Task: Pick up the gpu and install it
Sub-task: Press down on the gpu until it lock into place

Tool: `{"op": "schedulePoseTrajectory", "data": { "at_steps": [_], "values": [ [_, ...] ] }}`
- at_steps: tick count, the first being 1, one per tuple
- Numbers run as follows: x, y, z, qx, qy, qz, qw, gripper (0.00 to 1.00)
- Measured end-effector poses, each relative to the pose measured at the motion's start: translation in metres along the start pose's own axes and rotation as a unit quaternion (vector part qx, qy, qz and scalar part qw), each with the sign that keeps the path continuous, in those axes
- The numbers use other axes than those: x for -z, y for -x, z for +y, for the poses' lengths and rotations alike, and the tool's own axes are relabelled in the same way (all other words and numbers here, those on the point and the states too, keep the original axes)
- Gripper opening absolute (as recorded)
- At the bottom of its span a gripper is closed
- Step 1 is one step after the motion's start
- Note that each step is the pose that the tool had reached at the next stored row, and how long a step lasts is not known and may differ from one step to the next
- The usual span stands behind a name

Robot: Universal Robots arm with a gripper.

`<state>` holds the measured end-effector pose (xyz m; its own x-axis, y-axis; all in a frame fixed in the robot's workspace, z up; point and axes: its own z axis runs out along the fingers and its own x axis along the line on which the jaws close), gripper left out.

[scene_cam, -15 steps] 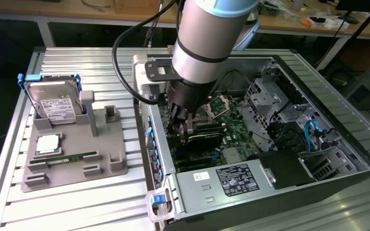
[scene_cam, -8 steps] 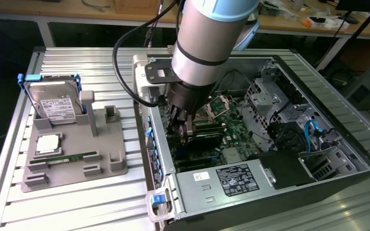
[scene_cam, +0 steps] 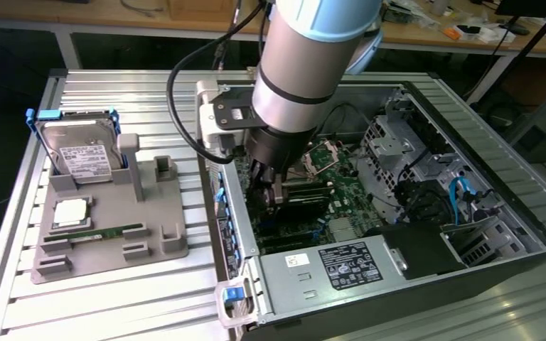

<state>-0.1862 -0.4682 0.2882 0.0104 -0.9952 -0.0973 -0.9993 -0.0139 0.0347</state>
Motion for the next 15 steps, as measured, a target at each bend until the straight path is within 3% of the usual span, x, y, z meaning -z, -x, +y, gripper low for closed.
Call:
{"op": "schedulePoseTrajectory", "data": {
  "at_steps": [5, 15],
  "values": [
    [-0.0092, -0.001, -0.0003, 0.000, 0.0000, 0.0000, 1.0000, 0.11],
    [-0.0127, -0.001, -0.0005, 0.000, 0.0001, 0.0001, 1.0000, 0.11]
  ]
}}
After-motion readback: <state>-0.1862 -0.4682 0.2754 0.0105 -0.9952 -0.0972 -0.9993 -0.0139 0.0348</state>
